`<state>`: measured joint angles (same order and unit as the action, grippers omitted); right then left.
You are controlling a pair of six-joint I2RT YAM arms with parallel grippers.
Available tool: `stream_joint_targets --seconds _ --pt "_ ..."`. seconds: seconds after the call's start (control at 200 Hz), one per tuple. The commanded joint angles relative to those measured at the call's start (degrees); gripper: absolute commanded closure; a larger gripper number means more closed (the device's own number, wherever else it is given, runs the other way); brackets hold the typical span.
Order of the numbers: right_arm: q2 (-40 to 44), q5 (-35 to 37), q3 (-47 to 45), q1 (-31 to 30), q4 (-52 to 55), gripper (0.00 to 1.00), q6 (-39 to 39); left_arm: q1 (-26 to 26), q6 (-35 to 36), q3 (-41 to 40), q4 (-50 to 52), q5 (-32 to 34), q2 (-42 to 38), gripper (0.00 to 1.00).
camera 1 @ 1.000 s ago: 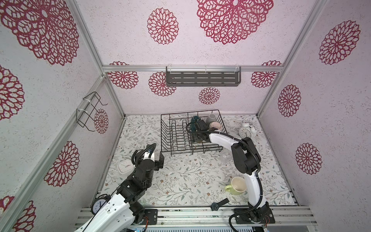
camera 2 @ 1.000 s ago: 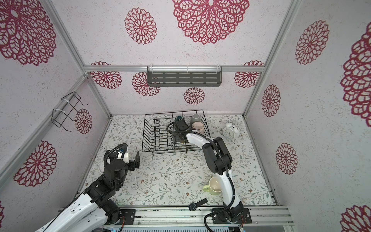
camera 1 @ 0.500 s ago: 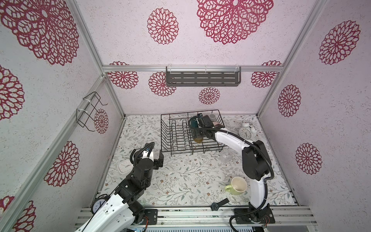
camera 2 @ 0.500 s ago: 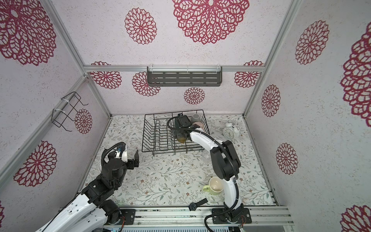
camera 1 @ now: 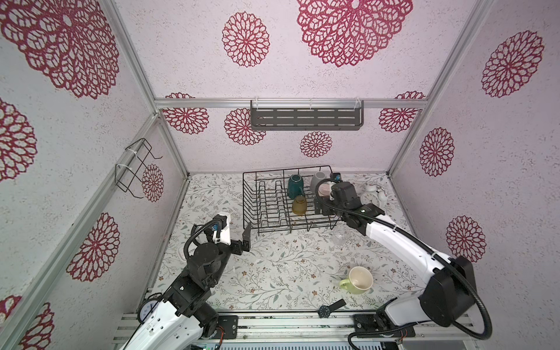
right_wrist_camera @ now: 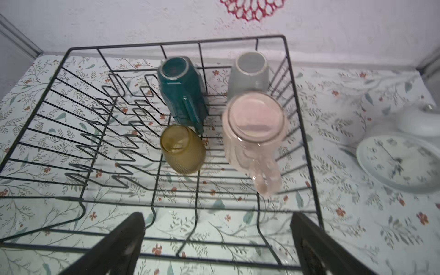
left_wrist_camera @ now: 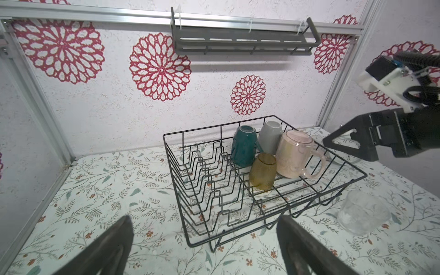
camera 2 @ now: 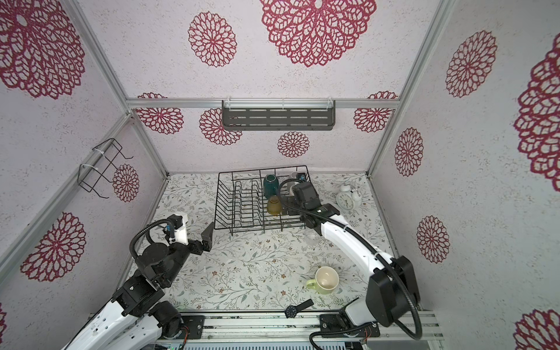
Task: Load cups into a dish rack
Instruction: Place the cup upside down at the bottom-center of the table, then move the cup to the center of the table.
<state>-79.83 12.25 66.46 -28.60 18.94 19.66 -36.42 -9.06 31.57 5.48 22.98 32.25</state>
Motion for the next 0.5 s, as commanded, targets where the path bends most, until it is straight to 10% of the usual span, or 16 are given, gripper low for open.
stream_joint_targets --seconds 0.0,0.495 --pt "5.84 -5.12 -4.84 6.82 5.82 0.01 8.51 0.56 1.55 -1.47 -4.25 -1.53 2.06 0.03" --pt "7.08 -15.97 -14.46 16.64 8.07 0.32 10.81 0.65 2.64 -1.03 -8.86 -1.40 10.65 0.03"
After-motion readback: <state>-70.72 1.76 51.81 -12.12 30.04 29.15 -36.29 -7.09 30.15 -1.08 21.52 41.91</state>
